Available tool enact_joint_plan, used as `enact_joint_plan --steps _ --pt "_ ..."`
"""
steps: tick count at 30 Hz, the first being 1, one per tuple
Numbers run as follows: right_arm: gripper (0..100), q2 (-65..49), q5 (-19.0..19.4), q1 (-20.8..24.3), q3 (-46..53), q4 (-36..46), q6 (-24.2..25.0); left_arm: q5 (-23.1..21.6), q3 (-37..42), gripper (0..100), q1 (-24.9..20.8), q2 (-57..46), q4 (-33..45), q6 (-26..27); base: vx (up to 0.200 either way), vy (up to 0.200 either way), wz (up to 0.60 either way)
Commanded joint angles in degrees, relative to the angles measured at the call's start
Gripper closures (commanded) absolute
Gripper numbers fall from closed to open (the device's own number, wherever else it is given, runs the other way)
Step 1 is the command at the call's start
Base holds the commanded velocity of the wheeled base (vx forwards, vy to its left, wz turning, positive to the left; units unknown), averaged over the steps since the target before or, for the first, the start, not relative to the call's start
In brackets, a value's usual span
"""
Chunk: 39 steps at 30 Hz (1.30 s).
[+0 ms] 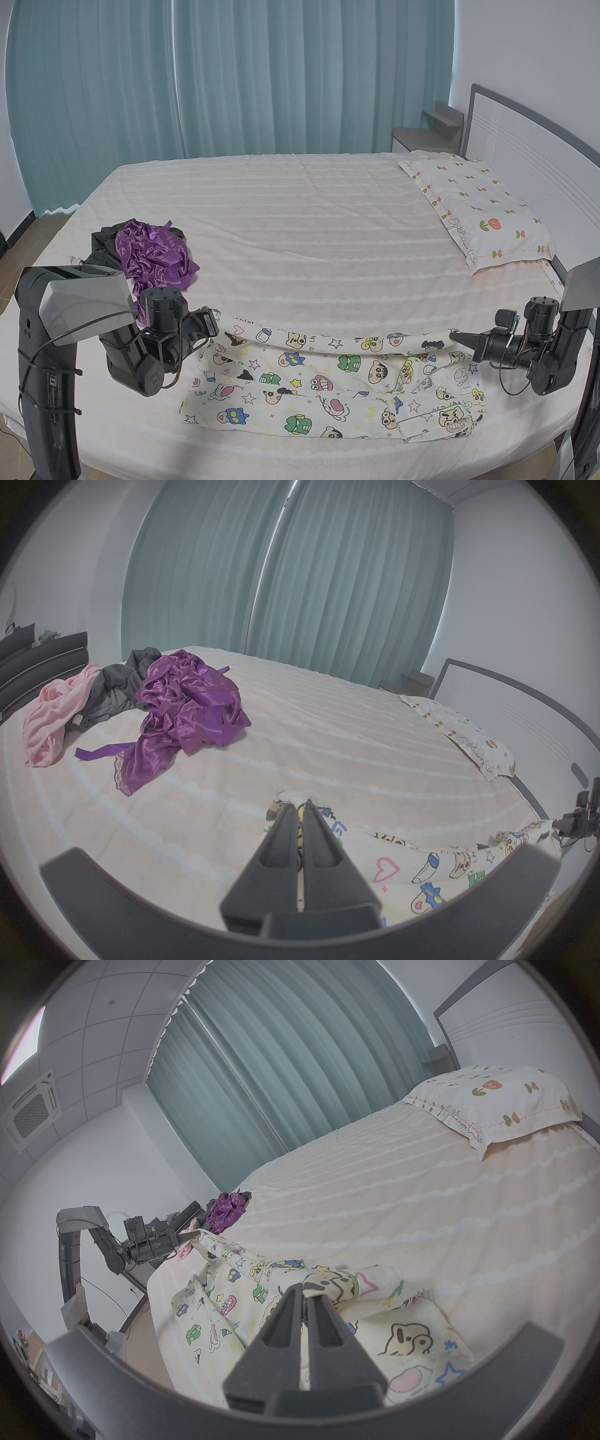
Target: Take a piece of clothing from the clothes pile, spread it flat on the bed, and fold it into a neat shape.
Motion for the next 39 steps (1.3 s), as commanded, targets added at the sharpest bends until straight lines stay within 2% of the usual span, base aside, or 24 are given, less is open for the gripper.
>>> enact_joint_plan --steps 1,6,8,21,22,32,39 --pt "100 1.4 0.1 -0.7 3.4 -2.6 -0.3 0.0 3.2 100 0.0 -0.9 -1.3 -0.1 0.000 0.000 0.00" --pt "100 2.0 0.4 -0.7 5.9 -3.5 -1.8 -0.1 5.5 100 0.0 -1.0 -3.1 -0.1 0.000 0.000 0.00" --pt "100 2.0 1.7 -0.7 6.9 -3.5 -2.8 -0.2 6.9 100 -0.1 -1.0 -4.5 -0.1 0.000 0.000 0.00" --pt "100 6.0 1.7 0.7 3.5 -3.5 -2.5 -1.2 9.0 100 -0.2 -0.6 -5.7 -0.4 0.000 0.000 0.00" --pt "0 6.1 1.6 0.8 3.3 -3.5 -2.5 -1.2 8.9 100 -0.2 -0.6 -5.7 -0.4 0.000 0.000 0.00" --pt "0 6.4 1.6 1.2 2.8 -3.5 -2.5 -1.2 9.0 100 -0.2 -0.5 -5.7 -0.6 0.000 0.000 0.00" --pt "0 7.2 1.6 3.1 -0.1 -3.5 -2.5 -1.1 9.0 100 -0.2 -0.5 -5.7 -0.8 0.000 0.000 0.00"
